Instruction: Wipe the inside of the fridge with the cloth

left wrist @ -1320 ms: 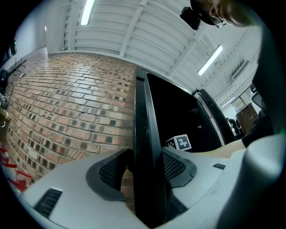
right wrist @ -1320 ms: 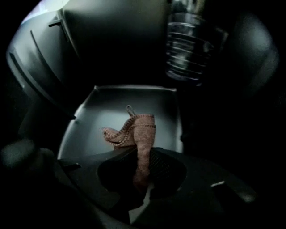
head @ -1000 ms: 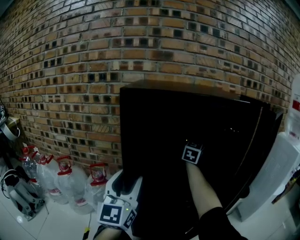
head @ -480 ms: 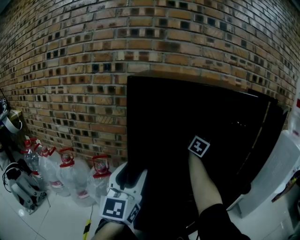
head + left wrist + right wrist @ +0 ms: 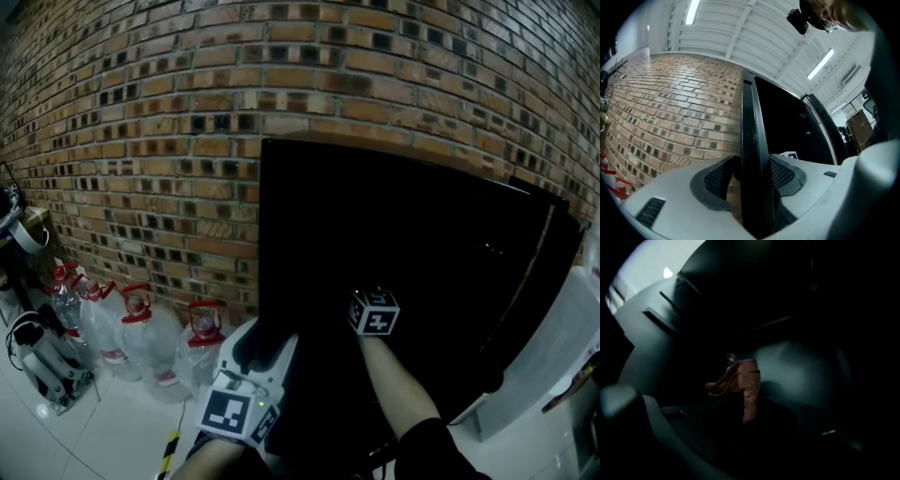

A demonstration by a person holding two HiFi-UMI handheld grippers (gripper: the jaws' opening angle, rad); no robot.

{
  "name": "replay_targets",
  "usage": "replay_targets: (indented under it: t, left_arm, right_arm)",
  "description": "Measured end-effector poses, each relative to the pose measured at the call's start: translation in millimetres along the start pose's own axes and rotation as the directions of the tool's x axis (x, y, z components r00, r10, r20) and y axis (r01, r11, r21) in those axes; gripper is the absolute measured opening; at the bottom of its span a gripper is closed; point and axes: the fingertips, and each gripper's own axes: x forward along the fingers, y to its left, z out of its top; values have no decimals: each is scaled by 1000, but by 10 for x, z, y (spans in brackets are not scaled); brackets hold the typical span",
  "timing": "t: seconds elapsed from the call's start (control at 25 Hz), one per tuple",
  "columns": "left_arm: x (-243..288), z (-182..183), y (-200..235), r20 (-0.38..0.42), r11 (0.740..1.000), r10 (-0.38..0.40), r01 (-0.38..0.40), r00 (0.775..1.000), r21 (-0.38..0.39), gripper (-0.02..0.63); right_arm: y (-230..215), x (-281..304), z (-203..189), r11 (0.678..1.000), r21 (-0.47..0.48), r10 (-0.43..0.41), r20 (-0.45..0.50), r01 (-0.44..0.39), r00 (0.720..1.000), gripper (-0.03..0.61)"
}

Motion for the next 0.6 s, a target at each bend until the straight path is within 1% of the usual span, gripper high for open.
replay_targets:
  t: [0.04,0.08,0.2,0.4,0.6]
  left_arm:
    - [3,-3,-6,-8,1000,-4,4,1000,2,227]
    - [4,-8,-14,-17,1000,-9,9,1000,5,227]
    - [0,-20,-24,-32,1000,-18,18,999,16,230]
    - [-9,-3,12,-29,1000,-17,18,999,25,231]
    - [-25,-43,22,-35,999,-13,14,999,30,232]
  right_arm:
    - [162,69,-40,999,7,53,-9,-53,999,74]
    - [273,130,-124,997,4,83,-29,-83,996,74]
    - [449,254,-397,993,-31,110,-86,-113,990,74]
    - [636,436,-505,989,-103,99,-107,-110,989,74]
    - [649,465,-566,978,-201,37,-119,-60,992,74]
